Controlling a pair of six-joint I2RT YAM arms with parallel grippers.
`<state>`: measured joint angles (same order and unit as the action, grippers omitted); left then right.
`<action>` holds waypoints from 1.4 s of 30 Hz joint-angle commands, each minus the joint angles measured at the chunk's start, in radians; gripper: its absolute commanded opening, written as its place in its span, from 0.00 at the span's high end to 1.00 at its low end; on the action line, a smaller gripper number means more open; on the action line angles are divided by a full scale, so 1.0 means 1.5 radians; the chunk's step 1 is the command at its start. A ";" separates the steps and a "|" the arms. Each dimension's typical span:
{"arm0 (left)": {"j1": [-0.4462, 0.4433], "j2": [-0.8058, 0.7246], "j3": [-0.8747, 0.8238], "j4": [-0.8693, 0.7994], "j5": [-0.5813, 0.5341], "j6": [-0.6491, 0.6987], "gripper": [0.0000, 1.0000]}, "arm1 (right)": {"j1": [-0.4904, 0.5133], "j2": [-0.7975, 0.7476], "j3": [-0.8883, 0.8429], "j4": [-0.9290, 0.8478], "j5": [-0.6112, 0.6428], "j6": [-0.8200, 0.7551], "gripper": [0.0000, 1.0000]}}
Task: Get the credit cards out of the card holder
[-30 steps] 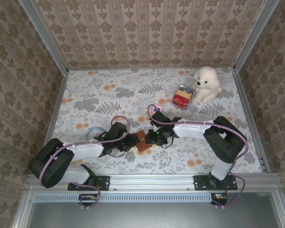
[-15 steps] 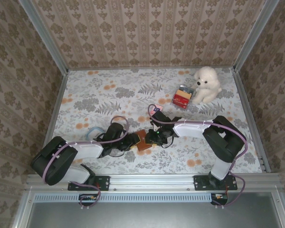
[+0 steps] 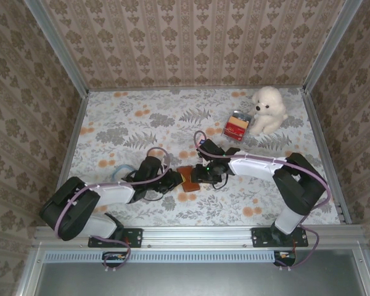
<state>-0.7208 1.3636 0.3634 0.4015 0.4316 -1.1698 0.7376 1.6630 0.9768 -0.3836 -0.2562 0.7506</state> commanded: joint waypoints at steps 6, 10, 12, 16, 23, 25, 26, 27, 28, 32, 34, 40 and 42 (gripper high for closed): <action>-0.006 -0.048 0.067 -0.146 -0.001 0.090 0.94 | 0.008 -0.012 0.057 -0.046 0.043 -0.021 0.49; -0.006 -0.047 0.072 -0.150 -0.001 0.092 0.94 | 0.015 0.017 0.084 -0.035 0.029 -0.020 0.52; -0.005 -0.046 0.074 -0.151 0.000 0.092 0.94 | 0.019 0.033 0.096 -0.040 0.030 -0.018 0.53; -0.007 -0.040 0.078 -0.150 0.001 0.094 0.95 | 0.024 0.055 0.103 -0.040 0.024 -0.015 0.57; -0.006 -0.033 0.078 -0.149 0.001 0.093 0.95 | 0.028 0.059 0.099 -0.038 0.017 -0.013 0.59; -0.007 -0.032 0.079 -0.148 0.001 0.093 0.95 | 0.031 0.064 0.100 -0.039 0.011 -0.016 0.57; -0.007 -0.032 0.079 -0.148 0.001 0.093 0.95 | 0.034 0.065 0.101 -0.041 0.010 -0.016 0.56; -0.007 -0.032 0.078 -0.149 0.001 0.093 0.95 | 0.035 0.066 0.100 -0.043 0.010 -0.017 0.55; -0.006 -0.032 0.078 -0.149 0.001 0.093 0.95 | 0.037 0.068 0.099 -0.043 0.011 -0.017 0.54; -0.007 -0.033 0.079 -0.148 0.000 0.092 0.96 | 0.040 0.074 0.095 -0.053 0.016 -0.017 0.54; -0.007 -0.034 0.079 -0.151 -0.001 0.091 0.96 | 0.040 0.074 0.093 -0.065 0.031 -0.018 0.55; -0.007 -0.037 0.079 -0.169 -0.010 0.090 1.00 | 0.040 0.068 0.084 -0.108 0.108 -0.015 0.61; -0.007 -0.041 0.079 -0.180 -0.017 0.090 1.00 | 0.040 0.062 0.075 -0.117 0.129 -0.009 0.62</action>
<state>-0.7284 1.3117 0.4526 0.1612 0.4271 -1.0531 0.8021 1.7561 1.1091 -0.4534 -0.1738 0.7326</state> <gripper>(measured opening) 0.087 0.381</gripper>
